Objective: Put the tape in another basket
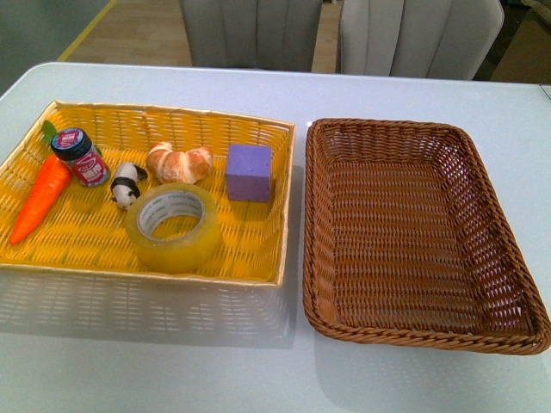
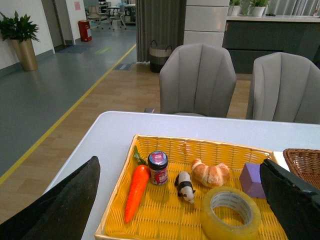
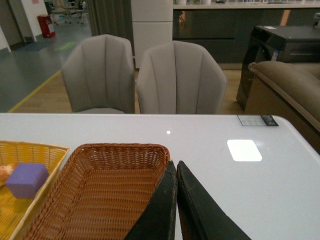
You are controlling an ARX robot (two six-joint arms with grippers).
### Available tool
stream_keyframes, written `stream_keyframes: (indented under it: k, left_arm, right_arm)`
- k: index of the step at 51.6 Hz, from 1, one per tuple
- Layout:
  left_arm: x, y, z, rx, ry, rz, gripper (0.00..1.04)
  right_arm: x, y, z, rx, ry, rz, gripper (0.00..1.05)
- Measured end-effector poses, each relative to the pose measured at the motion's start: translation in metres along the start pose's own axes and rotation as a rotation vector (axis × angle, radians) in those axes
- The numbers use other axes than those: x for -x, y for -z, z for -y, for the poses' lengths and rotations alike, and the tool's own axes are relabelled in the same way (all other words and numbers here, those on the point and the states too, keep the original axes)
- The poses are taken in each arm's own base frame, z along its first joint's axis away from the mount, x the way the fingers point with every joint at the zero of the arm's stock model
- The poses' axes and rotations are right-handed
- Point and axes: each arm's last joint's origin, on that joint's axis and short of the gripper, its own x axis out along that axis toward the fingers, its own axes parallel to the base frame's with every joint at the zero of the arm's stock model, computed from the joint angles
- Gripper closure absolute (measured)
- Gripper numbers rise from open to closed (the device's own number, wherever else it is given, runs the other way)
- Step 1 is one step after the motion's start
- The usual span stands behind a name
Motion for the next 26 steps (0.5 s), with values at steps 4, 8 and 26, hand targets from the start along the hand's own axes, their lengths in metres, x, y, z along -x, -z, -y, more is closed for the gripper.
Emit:
stream_keyframes:
  k: [4,8,26]
  left_arm:
    - [0.000,0.000,0.000,0.000,0.000,0.000,0.09]
    - [0.000,0.000,0.000,0.000,0.000,0.000,0.09]
    - [0.000,0.000,0.000,0.000,0.000,0.000,0.09]
  right_arm:
    - [0.002,0.000,0.000,0.000,0.000,0.000,1.03]
    - [0.005,0.000,0.000,0.000,0.000,0.001,1.03]
    - [0.012,0.000,0.000,0.000,0.000,0.002,1.03]
